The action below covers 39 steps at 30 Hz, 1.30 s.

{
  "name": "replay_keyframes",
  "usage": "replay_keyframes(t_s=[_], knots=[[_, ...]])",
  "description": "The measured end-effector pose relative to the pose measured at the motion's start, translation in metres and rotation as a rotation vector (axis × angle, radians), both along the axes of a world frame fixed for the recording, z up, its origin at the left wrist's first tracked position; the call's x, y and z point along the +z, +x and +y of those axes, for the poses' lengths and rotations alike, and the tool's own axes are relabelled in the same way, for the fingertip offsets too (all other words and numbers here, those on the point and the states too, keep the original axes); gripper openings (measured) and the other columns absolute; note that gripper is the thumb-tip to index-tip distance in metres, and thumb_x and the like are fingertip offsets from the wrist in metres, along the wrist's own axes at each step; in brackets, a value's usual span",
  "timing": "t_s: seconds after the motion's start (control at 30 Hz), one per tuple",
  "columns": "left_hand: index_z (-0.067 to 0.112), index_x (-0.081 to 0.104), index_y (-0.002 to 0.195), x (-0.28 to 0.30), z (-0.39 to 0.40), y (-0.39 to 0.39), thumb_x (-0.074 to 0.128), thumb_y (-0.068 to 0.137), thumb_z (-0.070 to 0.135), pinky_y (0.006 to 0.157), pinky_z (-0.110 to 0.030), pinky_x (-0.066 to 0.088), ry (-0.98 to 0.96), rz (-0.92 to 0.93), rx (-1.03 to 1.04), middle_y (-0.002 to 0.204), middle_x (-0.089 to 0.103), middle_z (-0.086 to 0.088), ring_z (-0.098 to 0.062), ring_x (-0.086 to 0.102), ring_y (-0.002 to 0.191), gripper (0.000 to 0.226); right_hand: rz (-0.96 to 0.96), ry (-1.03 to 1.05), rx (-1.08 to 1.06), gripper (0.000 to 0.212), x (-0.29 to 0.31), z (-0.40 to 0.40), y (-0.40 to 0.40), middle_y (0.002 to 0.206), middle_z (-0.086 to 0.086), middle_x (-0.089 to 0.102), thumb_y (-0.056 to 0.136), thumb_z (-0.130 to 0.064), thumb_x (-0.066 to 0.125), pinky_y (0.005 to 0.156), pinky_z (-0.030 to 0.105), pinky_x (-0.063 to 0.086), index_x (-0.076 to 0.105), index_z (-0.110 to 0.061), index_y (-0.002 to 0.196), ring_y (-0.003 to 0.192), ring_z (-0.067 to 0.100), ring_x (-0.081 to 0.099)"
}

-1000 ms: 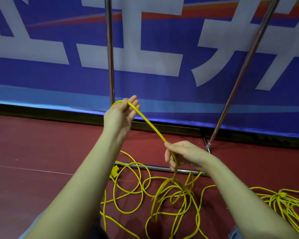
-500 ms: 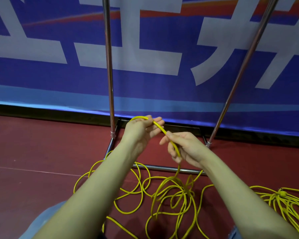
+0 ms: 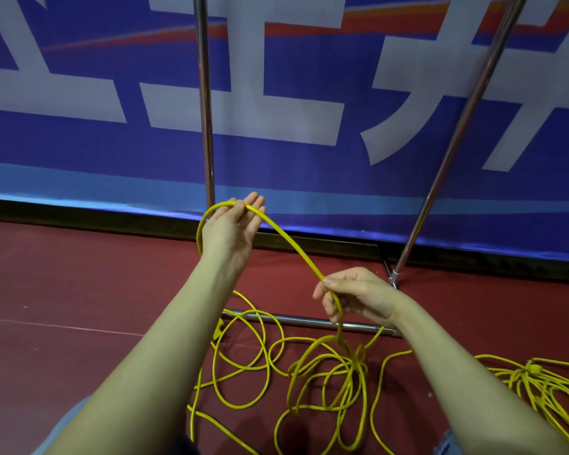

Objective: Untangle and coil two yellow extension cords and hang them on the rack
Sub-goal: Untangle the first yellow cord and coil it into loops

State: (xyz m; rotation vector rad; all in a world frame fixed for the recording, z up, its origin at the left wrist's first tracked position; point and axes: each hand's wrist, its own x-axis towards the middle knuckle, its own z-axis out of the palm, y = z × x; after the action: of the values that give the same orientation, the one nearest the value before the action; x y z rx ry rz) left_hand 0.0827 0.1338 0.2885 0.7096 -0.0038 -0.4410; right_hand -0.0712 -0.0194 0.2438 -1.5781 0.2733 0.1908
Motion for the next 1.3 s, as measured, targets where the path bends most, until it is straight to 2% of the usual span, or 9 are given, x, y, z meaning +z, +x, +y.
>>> replay_keyframes(t_s=[0.1,0.27,0.43,0.6,0.8,0.9,0.97,1.07,1.3], knots=[[-0.004,0.045,0.115,-0.007,-0.007,-0.015,0.043,0.099,0.004,0.072,-0.032,0.057,0.076,0.004,-0.116,0.109,0.06,-0.022,-0.026,0.066,0.091,0.018,-0.034,-0.018,-0.043,0.025,0.006,0.001,0.0,0.057,0.007,0.062,0.091,-0.021,0.048,0.048,0.022,0.047,0.064,-0.003,0.082,0.045,0.017,0.059],[0.0,0.046,0.099,-0.013,-0.02,-0.056,0.042,0.093,-0.011,0.066,-0.029,0.058,0.15,-0.036,-0.312,0.089,0.065,-0.018,-0.018,0.071,0.067,0.013,-0.142,0.017,-0.083,0.029,0.018,0.007,0.004,0.054,0.007,0.061,0.082,-0.029,0.052,0.044,0.02,0.042,0.063,-0.003,0.082,0.043,0.017,0.058],[-0.004,0.043,0.115,-0.003,-0.019,-0.048,0.043,0.092,-0.013,0.06,-0.033,0.06,0.063,0.011,-0.206,0.084,0.064,-0.02,-0.023,0.07,0.062,0.025,-0.112,0.075,-0.04,0.034,0.013,0.011,0.008,0.059,0.011,0.063,0.084,-0.032,0.05,0.054,0.023,0.05,0.064,-0.001,0.083,0.051,0.022,0.063],[-0.003,0.042,0.116,0.009,-0.007,-0.027,0.041,0.094,-0.011,0.057,-0.033,0.056,0.016,0.041,-0.1,0.088,0.063,-0.019,-0.023,0.067,0.073,0.023,-0.062,0.023,-0.023,0.031,0.004,-0.001,0.005,0.066,0.011,0.066,0.084,-0.029,0.052,0.067,0.025,0.052,0.065,-0.001,0.084,0.065,0.022,0.065],[-0.003,0.048,0.095,0.009,0.002,-0.009,0.041,0.096,-0.007,0.057,-0.029,0.057,-0.077,0.087,-0.011,0.091,0.063,-0.019,-0.025,0.067,0.081,0.009,-0.014,-0.044,-0.056,0.028,0.001,-0.005,0.002,0.062,0.008,0.065,0.083,-0.03,0.054,0.06,0.024,0.051,0.064,-0.004,0.079,0.057,0.018,0.062],[-0.001,0.049,0.091,0.006,-0.001,-0.01,0.041,0.1,0.003,0.067,-0.034,0.059,-0.071,0.039,-0.028,0.096,0.064,-0.017,-0.026,0.067,0.086,0.013,-0.057,-0.019,-0.12,0.03,0.011,-0.003,0.002,0.056,0.008,0.062,0.09,-0.028,0.048,0.048,0.022,0.048,0.062,-0.005,0.077,0.046,0.018,0.06],[0.003,0.049,0.093,0.003,-0.008,-0.021,0.042,0.1,0.011,0.078,-0.037,0.056,0.067,-0.1,-0.15,0.1,0.064,-0.014,-0.025,0.069,0.085,0.013,-0.09,-0.005,-0.132,0.031,0.018,0.002,0.003,0.053,0.007,0.061,0.095,-0.025,0.045,0.042,0.019,0.044,0.061,-0.005,0.077,0.042,0.017,0.059],[0.004,0.045,0.104,-0.003,-0.02,-0.047,0.046,0.096,0.002,0.082,-0.038,0.055,0.178,-0.223,-0.277,0.096,0.063,-0.016,-0.023,0.07,0.081,0.008,-0.114,-0.023,-0.113,0.032,0.024,0.009,0.005,0.052,0.006,0.061,0.097,-0.024,0.044,0.041,0.018,0.043,0.061,-0.005,0.078,0.04,0.015,0.058],[-0.002,0.04,0.119,0.004,-0.011,-0.041,0.042,0.093,-0.011,0.072,-0.034,0.059,0.069,-0.208,-0.168,0.096,0.061,-0.017,-0.023,0.072,0.074,0.028,-0.118,0.045,-0.061,0.035,0.018,0.013,0.007,0.059,0.009,0.062,0.082,-0.037,0.052,0.057,0.025,0.051,0.062,-0.004,0.079,0.055,0.022,0.063]])
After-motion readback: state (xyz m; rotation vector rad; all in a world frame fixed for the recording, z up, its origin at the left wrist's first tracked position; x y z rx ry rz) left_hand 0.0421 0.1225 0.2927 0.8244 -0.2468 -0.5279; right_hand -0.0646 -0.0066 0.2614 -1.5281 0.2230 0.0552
